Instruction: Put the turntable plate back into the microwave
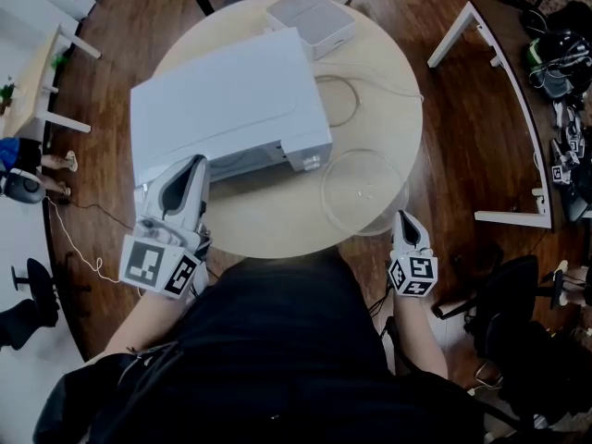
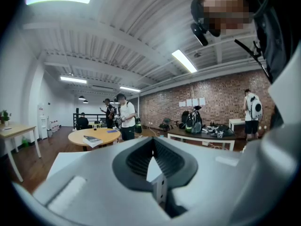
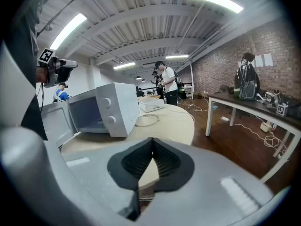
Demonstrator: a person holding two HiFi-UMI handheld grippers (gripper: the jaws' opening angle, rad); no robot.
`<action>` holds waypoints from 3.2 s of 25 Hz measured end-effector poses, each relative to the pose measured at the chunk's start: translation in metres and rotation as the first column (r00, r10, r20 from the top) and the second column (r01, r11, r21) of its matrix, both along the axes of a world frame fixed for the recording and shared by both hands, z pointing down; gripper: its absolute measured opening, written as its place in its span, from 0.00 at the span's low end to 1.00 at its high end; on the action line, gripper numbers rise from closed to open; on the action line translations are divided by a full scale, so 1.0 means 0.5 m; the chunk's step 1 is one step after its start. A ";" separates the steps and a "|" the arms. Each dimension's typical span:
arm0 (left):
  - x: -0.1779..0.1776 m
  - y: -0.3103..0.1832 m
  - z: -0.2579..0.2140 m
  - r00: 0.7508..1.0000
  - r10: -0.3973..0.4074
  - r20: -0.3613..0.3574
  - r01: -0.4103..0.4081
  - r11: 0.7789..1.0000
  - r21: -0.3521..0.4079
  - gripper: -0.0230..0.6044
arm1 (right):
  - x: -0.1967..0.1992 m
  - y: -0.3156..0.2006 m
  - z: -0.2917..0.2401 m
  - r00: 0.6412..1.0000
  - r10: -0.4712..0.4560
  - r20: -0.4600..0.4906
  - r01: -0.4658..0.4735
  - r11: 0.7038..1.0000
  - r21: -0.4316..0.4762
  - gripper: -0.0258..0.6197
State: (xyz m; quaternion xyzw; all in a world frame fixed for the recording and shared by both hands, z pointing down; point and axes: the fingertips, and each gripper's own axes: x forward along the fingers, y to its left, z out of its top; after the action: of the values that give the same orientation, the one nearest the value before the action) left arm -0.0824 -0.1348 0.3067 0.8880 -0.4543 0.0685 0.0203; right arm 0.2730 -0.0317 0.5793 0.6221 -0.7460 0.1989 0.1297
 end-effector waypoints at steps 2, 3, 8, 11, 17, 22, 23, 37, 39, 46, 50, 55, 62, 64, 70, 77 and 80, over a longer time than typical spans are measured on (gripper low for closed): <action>0.002 0.000 -0.001 1.000 -0.003 0.004 0.003 1.000 -0.002 0.04 | 0.007 -0.001 0.007 1.000 0.016 0.025 -0.016 1.000 -0.007 0.04; 0.003 0.001 0.000 1.000 -0.004 0.005 0.004 1.000 -0.004 0.04 | 0.011 -0.002 0.009 0.999 0.022 0.033 -0.022 1.000 -0.008 0.04; 0.028 0.004 -0.004 1.000 0.010 0.009 -0.010 1.000 -0.006 0.04 | 0.025 -0.010 0.027 0.998 0.030 0.059 -0.028 0.999 -0.031 0.04; 0.045 0.001 -0.004 1.000 0.022 0.016 -0.022 1.000 -0.008 0.04 | 0.025 -0.014 0.046 0.996 0.031 0.088 -0.026 0.998 -0.056 0.04; 0.065 -0.004 0.000 0.999 0.025 0.029 -0.025 1.000 -0.018 0.04 | 0.020 -0.020 0.068 0.996 0.023 0.087 -0.017 0.997 -0.073 0.05; 0.081 -0.001 0.003 0.999 0.031 0.037 -0.031 0.999 -0.021 0.04 | 0.031 -0.016 0.084 0.996 0.037 0.086 -0.029 0.995 -0.092 0.15; 0.085 -0.002 0.002 0.999 0.034 0.039 -0.033 0.999 -0.022 0.04 | 0.034 -0.017 0.087 0.996 0.040 0.085 -0.032 0.995 -0.095 0.17; 0.118 0.011 0.012 0.997 0.047 0.063 -0.044 0.998 -0.042 0.04 | 0.083 -0.013 0.126 0.984 0.125 0.130 -0.105 0.983 -0.148 0.43; 0.122 0.013 0.012 0.997 0.048 0.066 -0.046 0.998 -0.042 0.04 | 0.085 -0.012 0.135 0.982 0.125 0.140 -0.103 0.982 -0.160 0.45; 0.129 0.008 0.010 0.996 0.042 0.077 -0.039 0.998 -0.042 0.04 | 0.093 -0.011 0.164 0.975 0.147 0.166 -0.114 0.975 -0.191 0.46; 0.128 0.008 0.000 0.996 0.036 0.080 -0.034 0.999 -0.021 0.04 | 0.089 -0.014 0.182 0.965 0.163 0.207 -0.117 0.969 -0.219 0.46; 0.128 0.009 -0.004 0.995 0.035 0.091 -0.034 0.999 -0.008 0.04 | 0.087 -0.013 0.202 0.947 0.190 0.258 -0.129 0.963 -0.237 0.46; 0.121 0.014 -0.004 0.994 0.025 0.108 -0.025 1.000 -0.006 0.04 | 0.086 -0.007 0.233 0.928 0.216 0.304 -0.129 0.951 -0.283 0.46; 0.121 0.015 -0.006 0.992 0.029 0.119 -0.030 1.000 0.000 0.04 | 0.084 -0.010 0.234 0.914 0.228 0.335 -0.133 0.949 -0.284 0.46; 0.100 0.005 0.013 0.994 0.021 0.107 -0.018 0.999 -0.030 0.04 | 0.063 -0.021 0.256 0.855 0.251 0.454 -0.117 0.946 -0.304 0.46; 0.049 0.003 0.007 0.993 -0.027 0.113 0.034 0.998 -0.057 0.04 | 0.020 -0.032 0.272 0.841 0.258 0.476 -0.106 0.941 -0.322 0.46; 0.054 0.002 0.005 0.994 -0.029 0.102 0.034 0.998 -0.053 0.04 | 0.024 -0.036 0.264 0.826 0.253 0.503 -0.102 0.946 -0.309 0.44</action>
State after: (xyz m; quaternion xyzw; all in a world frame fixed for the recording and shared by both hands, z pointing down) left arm -0.0552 -0.1337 0.3093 0.8752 -0.4666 0.1255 0.0224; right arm 0.2851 -0.0499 0.7114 0.5854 -0.6565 0.4753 -0.0199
